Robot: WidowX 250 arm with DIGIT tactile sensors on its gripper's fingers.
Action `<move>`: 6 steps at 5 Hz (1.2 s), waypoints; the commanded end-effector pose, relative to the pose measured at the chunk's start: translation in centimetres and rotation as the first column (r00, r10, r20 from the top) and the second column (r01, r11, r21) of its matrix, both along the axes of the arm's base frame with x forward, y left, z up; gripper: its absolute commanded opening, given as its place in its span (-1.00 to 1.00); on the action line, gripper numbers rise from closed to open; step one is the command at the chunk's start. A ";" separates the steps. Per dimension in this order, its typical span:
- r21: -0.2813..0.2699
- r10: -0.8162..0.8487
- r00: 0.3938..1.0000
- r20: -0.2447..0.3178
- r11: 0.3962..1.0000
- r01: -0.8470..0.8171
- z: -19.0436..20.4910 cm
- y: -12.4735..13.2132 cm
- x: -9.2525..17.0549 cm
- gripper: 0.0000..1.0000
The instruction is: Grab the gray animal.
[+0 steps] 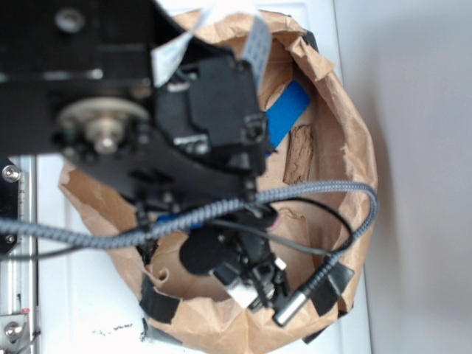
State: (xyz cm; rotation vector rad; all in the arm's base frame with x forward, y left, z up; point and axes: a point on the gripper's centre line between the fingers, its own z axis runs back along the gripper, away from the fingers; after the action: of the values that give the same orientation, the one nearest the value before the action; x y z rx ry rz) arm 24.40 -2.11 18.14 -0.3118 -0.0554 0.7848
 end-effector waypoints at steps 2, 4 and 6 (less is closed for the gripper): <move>0.122 0.132 0.989 0.060 0.983 -0.139 -3.0 -0.4 0.6 1.00; 0.210 0.125 0.987 0.098 0.967 -0.144 -7.9 -1.6 1.5 1.00; 0.193 0.134 0.989 0.057 0.971 -0.142 -11.1 -2.2 4.3 1.00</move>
State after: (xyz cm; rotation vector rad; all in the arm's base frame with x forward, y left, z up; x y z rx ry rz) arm 27.75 -4.82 5.46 -0.0996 -0.1456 0.9100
